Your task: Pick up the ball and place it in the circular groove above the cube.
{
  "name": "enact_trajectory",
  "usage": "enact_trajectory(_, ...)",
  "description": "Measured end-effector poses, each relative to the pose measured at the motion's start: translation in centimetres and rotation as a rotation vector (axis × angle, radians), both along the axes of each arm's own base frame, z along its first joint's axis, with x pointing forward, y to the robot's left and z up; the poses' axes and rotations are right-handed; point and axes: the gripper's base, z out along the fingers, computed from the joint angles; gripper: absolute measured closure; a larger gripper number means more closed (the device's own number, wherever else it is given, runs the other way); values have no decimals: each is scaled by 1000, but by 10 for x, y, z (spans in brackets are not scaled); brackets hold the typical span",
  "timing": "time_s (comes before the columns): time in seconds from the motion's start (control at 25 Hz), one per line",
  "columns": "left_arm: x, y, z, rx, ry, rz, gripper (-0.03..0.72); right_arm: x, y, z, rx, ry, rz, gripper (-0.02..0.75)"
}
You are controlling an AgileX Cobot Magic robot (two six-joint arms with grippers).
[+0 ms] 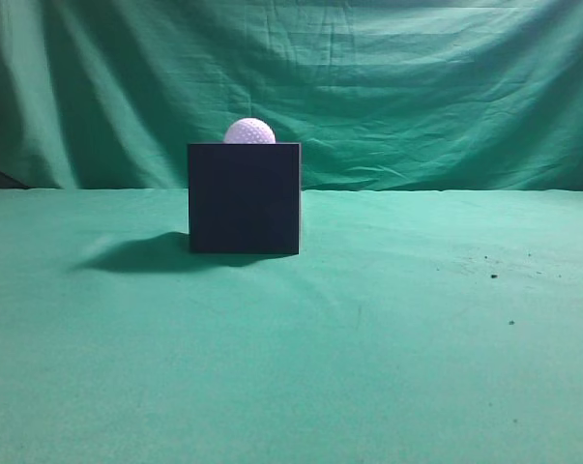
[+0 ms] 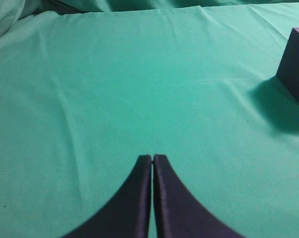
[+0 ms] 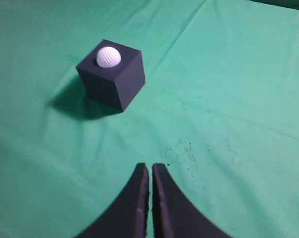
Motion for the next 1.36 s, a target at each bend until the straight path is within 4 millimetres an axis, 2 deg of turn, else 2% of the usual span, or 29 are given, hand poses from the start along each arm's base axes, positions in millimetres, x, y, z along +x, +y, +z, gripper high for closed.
enact_trajectory(0.24, 0, 0, 0, 0, 0, 0, 688, -5, -17, -22, 35, -109, -92, 738)
enact_trajectory(0.4, 0, 0, 0, 0, 0, 0, 688, -15, -36, -52, 80, -209, -246, 738)
enact_trajectory(0.64, 0, 0, 0, 0, 0, 0, 688, -32, -57, -98, 65, -273, -489, 738)
enact_trajectory(0.72, 0, 0, 0, 0, 0, 0, 688, -37, -61, -110, 63, -304, -545, 738)
enact_trajectory(0.92, 0, 0, 0, 0, 0, 0, 688, -36, -63, -143, 32, -238, -583, 738)
enact_trajectory(1.36, 0, 0, 0, 0, 0, 0, 688, -35, -63, -142, 45, -268, -579, 738)
